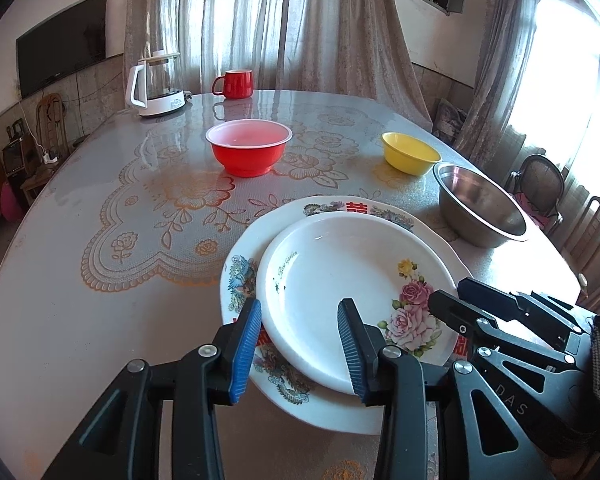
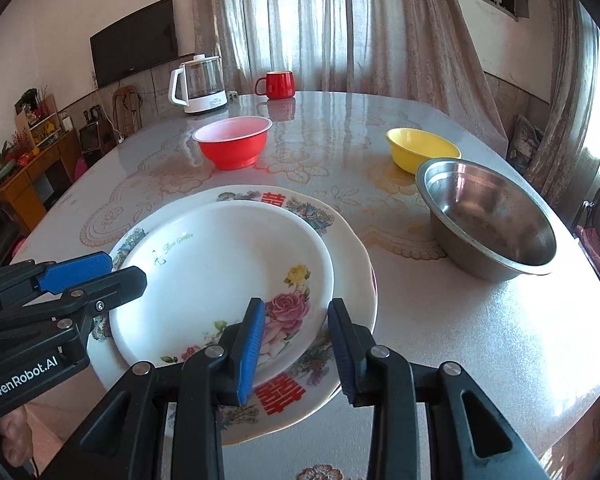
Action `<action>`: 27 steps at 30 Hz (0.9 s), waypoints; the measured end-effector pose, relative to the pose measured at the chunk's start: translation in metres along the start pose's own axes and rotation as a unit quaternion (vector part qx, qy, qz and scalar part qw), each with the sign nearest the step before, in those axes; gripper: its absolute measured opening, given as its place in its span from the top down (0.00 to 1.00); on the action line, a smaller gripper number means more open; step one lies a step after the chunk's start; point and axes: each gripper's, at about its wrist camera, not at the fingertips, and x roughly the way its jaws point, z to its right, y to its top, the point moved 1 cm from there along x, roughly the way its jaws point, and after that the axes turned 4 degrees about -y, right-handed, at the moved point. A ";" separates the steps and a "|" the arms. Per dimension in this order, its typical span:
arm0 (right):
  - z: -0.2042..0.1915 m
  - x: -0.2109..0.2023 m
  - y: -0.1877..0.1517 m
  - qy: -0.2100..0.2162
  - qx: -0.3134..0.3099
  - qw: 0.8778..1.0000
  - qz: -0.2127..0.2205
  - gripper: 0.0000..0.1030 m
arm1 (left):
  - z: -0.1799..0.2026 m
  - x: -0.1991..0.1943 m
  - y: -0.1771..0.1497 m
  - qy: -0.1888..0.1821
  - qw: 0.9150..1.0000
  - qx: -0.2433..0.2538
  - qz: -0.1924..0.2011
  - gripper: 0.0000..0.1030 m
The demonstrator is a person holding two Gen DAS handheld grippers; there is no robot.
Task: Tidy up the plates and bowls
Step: 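Lower the pink-rose plate onto the red-character plate and open the right tool, then move the right tool to the rim of the steel bowl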
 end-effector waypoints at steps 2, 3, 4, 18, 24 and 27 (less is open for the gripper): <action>0.001 -0.003 -0.002 -0.001 0.001 1.000 0.000 0.67 | 0.002 -0.003 -0.001 0.000 1.000 0.002 0.003 0.61; 0.001 -0.005 -0.002 0.000 0.001 1.000 0.002 0.67 | 0.002 -0.005 -0.002 -0.001 1.000 0.001 0.004 0.60; 0.001 -0.008 -0.003 0.003 0.002 1.000 0.005 0.67 | 0.003 -0.007 -0.002 -0.001 1.000 0.000 0.006 0.59; 0.053 -0.043 -0.002 0.005 0.090 0.995 0.036 0.63 | 0.031 -0.026 0.005 -0.007 0.999 0.035 0.030 0.56; 0.090 -0.046 -0.001 -0.014 0.134 0.990 0.035 0.63 | 0.037 -0.011 0.012 -0.024 0.999 0.038 0.008 0.51; 0.111 -0.045 0.004 -0.034 0.154 0.987 0.039 0.63 | 0.040 0.002 0.021 -0.037 0.999 0.034 -0.007 0.50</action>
